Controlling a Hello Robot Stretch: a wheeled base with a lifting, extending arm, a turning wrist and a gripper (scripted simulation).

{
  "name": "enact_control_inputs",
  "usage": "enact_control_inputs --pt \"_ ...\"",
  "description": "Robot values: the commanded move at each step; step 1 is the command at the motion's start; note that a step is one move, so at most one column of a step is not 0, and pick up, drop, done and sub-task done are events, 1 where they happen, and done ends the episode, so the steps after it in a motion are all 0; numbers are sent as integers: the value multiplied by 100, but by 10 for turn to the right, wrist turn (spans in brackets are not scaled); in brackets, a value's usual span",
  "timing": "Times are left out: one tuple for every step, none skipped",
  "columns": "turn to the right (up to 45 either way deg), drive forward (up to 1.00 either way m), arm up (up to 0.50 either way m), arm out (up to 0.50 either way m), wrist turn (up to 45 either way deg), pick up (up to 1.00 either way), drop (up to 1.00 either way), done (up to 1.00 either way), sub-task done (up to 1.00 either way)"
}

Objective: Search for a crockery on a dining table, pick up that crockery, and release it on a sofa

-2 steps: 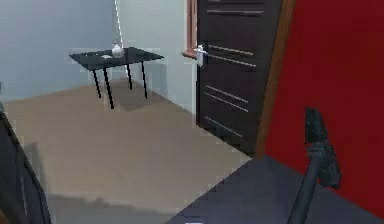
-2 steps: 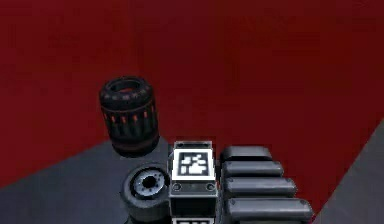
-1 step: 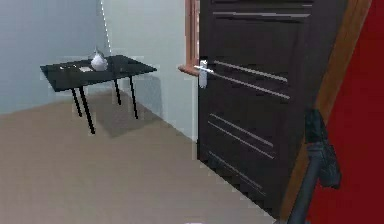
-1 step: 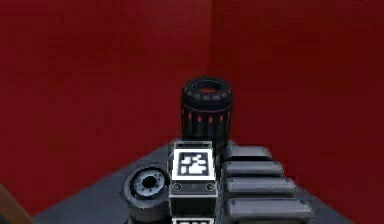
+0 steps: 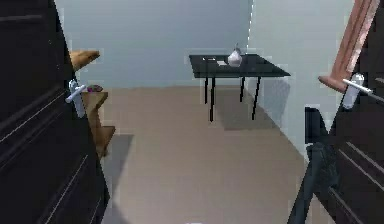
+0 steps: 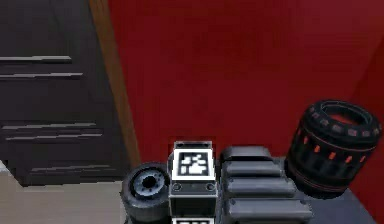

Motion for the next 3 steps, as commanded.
enact_control_inputs --pt "0 100 0 0 0 0 0 0 0" --pt "0 55 0 0 0 0 0 0 0" --pt "-300 0 0 0 0 0 0 0 0"
